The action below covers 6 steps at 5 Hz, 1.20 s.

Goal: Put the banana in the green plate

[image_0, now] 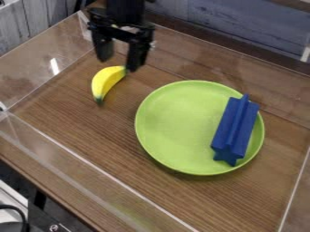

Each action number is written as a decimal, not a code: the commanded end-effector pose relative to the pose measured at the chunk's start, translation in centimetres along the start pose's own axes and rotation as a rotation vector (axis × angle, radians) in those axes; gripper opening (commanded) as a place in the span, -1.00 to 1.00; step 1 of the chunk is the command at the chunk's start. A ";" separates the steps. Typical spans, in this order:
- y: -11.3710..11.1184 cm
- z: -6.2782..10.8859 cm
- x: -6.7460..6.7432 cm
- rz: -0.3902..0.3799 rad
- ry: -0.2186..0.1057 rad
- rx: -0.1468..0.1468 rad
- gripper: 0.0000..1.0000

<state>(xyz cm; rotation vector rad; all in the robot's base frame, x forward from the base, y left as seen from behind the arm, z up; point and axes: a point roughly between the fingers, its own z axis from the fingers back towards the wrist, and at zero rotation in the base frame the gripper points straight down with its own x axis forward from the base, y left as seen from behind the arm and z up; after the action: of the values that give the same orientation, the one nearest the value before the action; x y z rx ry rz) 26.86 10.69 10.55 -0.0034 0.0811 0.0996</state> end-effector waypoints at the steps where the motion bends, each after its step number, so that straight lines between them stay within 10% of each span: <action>1: 1.9 0.2 0.2 0.011 -0.048 0.015 1.00; 6: 4.2 -5.2 3.3 0.032 -0.104 -0.053 1.00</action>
<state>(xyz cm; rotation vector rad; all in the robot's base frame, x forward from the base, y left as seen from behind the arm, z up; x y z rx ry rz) 28.52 14.33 3.58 -0.0730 0.0296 0.1228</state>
